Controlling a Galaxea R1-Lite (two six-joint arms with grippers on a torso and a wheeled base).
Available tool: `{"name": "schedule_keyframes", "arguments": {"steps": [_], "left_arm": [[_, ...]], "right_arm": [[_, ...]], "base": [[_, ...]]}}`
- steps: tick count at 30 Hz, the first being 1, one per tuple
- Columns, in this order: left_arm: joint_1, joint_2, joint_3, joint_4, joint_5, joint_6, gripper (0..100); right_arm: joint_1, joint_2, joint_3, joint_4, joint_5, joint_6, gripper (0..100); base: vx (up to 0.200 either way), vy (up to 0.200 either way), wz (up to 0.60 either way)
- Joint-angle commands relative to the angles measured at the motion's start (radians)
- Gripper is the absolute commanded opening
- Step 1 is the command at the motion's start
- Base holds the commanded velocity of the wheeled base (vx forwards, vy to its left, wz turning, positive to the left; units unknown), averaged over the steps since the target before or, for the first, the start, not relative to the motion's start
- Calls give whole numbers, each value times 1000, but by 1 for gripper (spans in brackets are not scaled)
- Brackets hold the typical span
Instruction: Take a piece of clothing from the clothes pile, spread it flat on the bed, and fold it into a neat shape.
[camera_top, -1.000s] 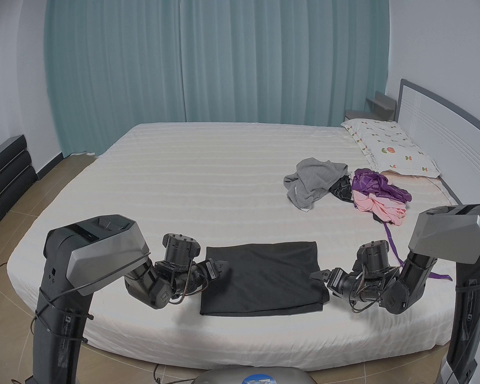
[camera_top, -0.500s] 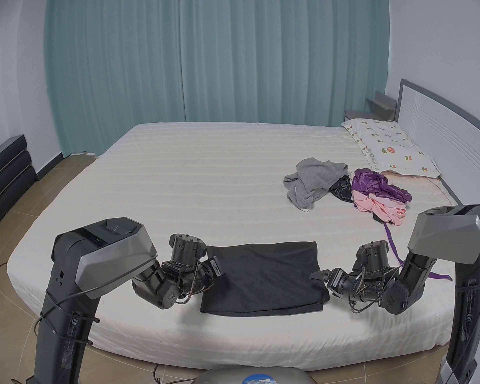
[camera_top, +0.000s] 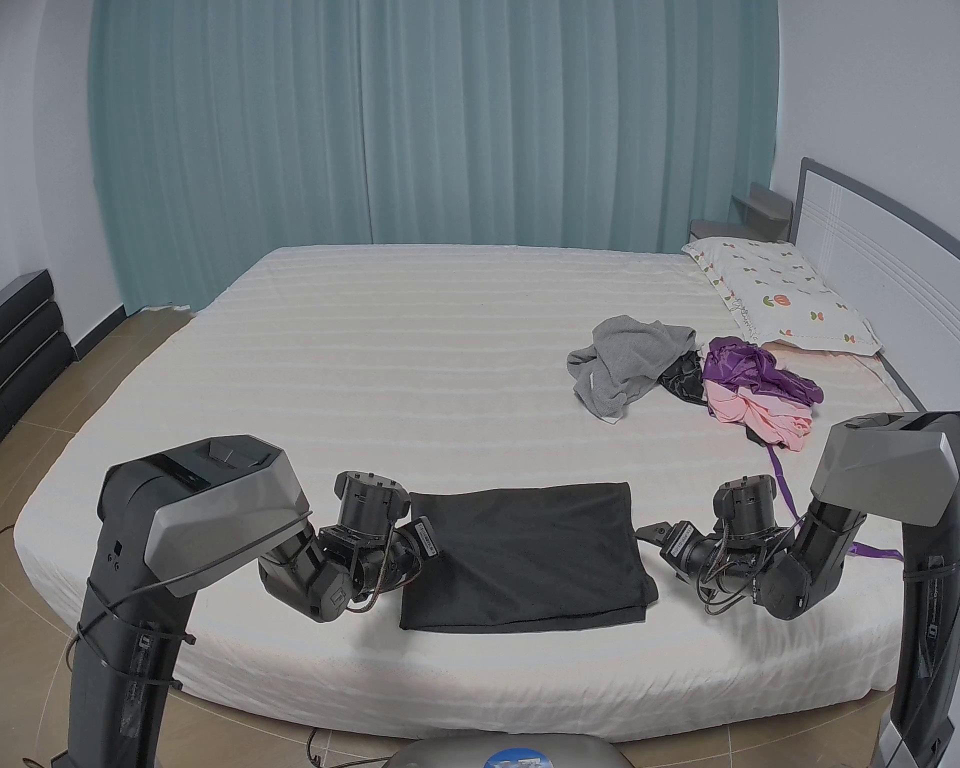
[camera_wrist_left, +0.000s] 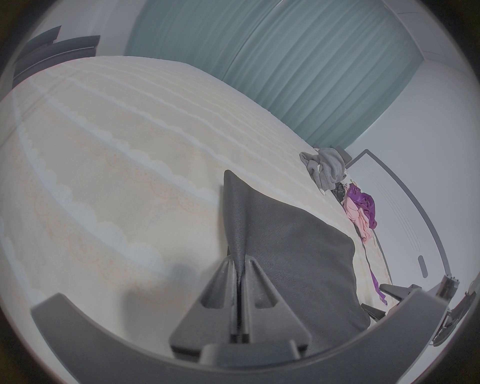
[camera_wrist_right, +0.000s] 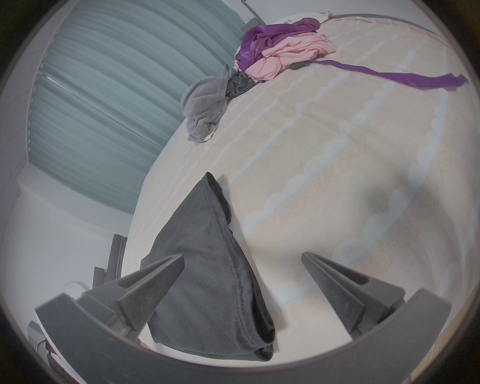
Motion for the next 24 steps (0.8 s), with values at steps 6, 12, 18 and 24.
{"name": "schedule_keyframes", "arguments": {"steps": [6,12,18,24], "left_arm": [[7,-15,6,-1,3,-2,0],[16,-22,12,-1,1,-7,0],[18,-32,13,-1,1,-35,0],[22,-39,15,1,1,-45,0]], "right_arm": [[-3,12,-9,-8,1,28,100],[-3,14,-7,-23,2,33,100],[-3,11,-7,-25,1,69,100],[-3,11,-7,-23,1,69,100]], "base": [[0,0,0],[0,0,0],[0,167,0],[0,200,0]]}}
